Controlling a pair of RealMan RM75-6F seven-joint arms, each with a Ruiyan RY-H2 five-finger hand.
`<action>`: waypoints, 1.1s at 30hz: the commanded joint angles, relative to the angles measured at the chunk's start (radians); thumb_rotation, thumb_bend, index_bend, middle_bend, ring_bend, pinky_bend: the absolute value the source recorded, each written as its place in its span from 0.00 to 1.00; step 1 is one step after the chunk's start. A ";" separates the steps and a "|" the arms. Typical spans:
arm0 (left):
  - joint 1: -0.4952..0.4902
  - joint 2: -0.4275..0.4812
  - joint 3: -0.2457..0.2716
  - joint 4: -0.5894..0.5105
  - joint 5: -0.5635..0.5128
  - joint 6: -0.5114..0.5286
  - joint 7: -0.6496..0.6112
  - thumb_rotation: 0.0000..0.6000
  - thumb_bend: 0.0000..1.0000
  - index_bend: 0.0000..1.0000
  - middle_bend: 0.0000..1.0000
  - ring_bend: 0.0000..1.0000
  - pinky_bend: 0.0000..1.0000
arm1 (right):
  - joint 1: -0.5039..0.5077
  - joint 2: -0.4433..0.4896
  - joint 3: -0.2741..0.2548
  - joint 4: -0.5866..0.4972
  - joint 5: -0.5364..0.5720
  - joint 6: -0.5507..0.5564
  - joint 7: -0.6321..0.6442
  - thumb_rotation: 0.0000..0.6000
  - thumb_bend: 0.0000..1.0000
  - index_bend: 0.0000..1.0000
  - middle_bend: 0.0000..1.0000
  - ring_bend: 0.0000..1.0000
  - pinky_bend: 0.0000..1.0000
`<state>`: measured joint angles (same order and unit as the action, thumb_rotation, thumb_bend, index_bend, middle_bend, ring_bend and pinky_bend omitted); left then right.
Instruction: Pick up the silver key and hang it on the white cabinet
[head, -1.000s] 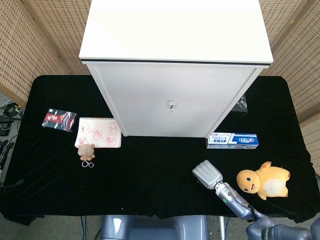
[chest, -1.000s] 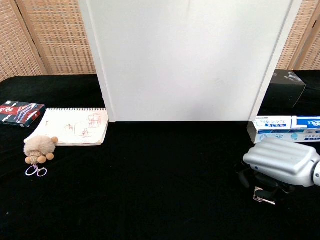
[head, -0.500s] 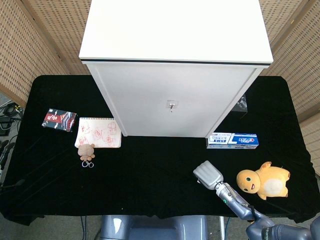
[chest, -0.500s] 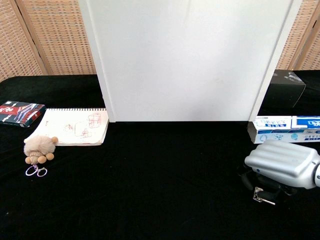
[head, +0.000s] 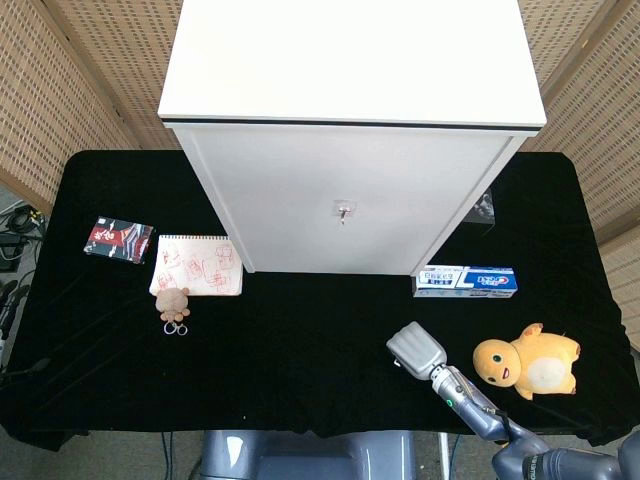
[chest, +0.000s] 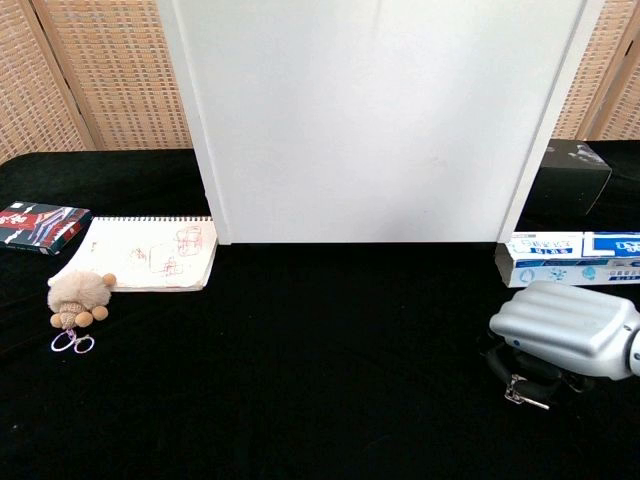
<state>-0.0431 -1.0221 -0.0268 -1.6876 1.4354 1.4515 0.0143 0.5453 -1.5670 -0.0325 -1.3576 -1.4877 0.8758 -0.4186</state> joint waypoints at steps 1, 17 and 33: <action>0.000 0.000 0.000 0.000 0.000 0.001 0.000 1.00 0.00 0.00 0.00 0.00 0.00 | 0.001 -0.001 -0.001 0.001 0.002 0.001 -0.001 1.00 0.63 0.59 0.88 0.88 1.00; -0.001 0.000 0.001 -0.001 -0.001 -0.001 0.002 1.00 0.00 0.00 0.00 0.00 0.00 | 0.002 0.008 -0.010 -0.018 -0.011 0.035 0.003 1.00 0.68 0.61 0.88 0.88 1.00; -0.001 0.002 0.003 -0.005 0.006 0.002 -0.002 1.00 0.00 0.00 0.00 0.00 0.00 | 0.023 0.082 -0.023 -0.083 -0.222 0.214 0.054 1.00 0.68 0.65 0.90 0.88 1.00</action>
<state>-0.0440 -1.0203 -0.0239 -1.6918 1.4409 1.4534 0.0127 0.5580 -1.5036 -0.0520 -1.4307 -1.6558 1.0445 -0.3767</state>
